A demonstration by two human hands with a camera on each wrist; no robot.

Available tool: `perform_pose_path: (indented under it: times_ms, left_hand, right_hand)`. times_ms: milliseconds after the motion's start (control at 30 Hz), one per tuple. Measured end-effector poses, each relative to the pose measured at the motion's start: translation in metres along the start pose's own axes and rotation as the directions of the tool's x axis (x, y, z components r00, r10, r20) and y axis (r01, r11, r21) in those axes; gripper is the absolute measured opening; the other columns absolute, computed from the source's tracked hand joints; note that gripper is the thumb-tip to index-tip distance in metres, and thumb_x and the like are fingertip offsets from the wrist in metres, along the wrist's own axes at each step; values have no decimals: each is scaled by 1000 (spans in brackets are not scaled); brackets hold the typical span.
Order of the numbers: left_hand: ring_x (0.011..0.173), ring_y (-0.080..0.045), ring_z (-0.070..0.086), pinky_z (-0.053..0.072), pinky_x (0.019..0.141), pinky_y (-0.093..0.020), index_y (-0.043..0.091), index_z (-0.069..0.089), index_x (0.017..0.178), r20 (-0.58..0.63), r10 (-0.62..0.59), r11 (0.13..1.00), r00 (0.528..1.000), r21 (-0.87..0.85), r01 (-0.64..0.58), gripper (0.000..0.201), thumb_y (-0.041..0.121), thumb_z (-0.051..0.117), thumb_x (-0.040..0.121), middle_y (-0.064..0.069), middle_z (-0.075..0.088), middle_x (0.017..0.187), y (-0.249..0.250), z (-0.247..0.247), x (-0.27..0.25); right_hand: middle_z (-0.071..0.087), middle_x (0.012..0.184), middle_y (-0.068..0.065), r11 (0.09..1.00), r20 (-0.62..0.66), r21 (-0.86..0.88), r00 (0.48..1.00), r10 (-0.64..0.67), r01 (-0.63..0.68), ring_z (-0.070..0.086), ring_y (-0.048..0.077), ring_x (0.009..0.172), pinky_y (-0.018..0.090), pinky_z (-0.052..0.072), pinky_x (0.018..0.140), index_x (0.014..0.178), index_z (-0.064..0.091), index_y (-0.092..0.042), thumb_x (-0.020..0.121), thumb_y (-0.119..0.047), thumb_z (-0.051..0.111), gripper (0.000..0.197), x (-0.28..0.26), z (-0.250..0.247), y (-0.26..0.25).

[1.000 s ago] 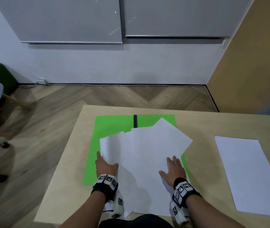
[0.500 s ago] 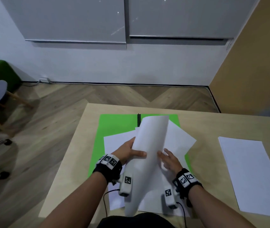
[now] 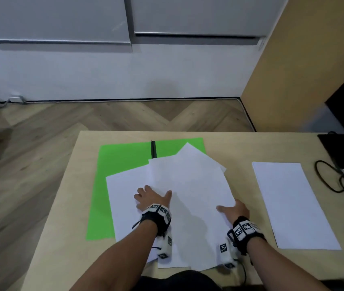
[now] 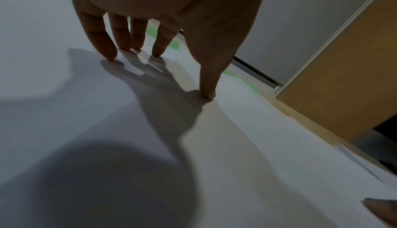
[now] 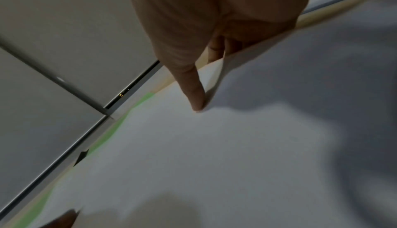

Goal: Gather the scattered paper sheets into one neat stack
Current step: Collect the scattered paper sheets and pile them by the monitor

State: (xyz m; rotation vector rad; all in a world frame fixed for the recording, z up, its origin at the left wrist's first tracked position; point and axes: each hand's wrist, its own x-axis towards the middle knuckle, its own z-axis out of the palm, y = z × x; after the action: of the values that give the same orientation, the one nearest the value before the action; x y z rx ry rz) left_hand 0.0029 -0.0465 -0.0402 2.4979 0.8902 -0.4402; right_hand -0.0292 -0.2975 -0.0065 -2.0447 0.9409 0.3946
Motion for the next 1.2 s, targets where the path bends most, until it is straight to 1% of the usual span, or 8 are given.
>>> perform_pose_path:
  times_ms: [233,333,467,600,667,767,1000,1200]
  left_hand:
    - [123,-29,37,43,94,-41,20,43,133,18,78,997,997,-5,-78,67,45,72,78,-5,39,135,0,12,-1]
    - [111,-29,48,49,84,-40,19,57,112,-33,152,956,988,-249,-156,33,22,67,81,-5,49,118,-4,14,2]
    - [76,-29,60,48,65,-34,16,58,90,-138,127,806,982,-562,-183,6,21,59,90,0,58,78,-8,-3,-8]
    - [81,-32,62,42,68,-30,9,59,109,-98,100,818,990,-559,-138,17,21,52,98,-10,65,84,-28,-17,-6]
    - [101,-37,62,44,81,-35,4,61,118,-69,70,860,995,-500,-95,29,25,52,99,-20,67,108,-45,-15,2]
    - [108,-40,60,46,91,-42,-3,64,112,-44,17,886,999,-462,-35,43,36,49,100,-24,66,113,-64,-14,10]
    - [130,-36,49,38,108,-43,3,49,139,73,-23,855,997,-515,57,66,55,37,100,-19,51,142,-59,-18,-9]
    - [122,-25,57,46,105,-38,17,40,144,161,200,813,966,-579,-72,77,44,69,79,-6,56,139,-53,-8,-19]
  right_hand:
    - [66,106,2,994,95,-102,995,-17,26,57,22,89,29,47,80,106,63,-13,79,-18,77,31,17,-6,17]
    - [61,95,2,979,149,-187,988,-50,78,55,19,81,26,41,74,86,55,-15,84,-19,72,18,16,-5,9]
    - [59,101,6,979,108,-196,993,-40,61,55,26,89,26,38,75,88,56,-14,86,-20,65,11,18,-3,7]
    - [58,107,9,998,39,-62,999,-30,32,56,28,96,28,39,74,106,56,-10,89,-17,57,19,14,-3,7]
    - [52,88,7,998,23,57,999,-39,38,48,24,74,28,35,58,87,49,-7,88,-8,54,5,6,-2,5]
    - [43,69,2,981,54,181,995,-78,67,33,18,58,27,28,51,66,39,-12,82,-1,52,23,-2,6,3]
    - [51,82,6,973,321,-39,925,-203,227,47,17,88,30,39,74,87,55,-9,76,-12,63,14,-19,43,-6]
    - [69,100,3,948,314,-73,910,-272,309,63,20,88,29,51,80,100,60,-16,76,-20,75,28,-17,72,4]
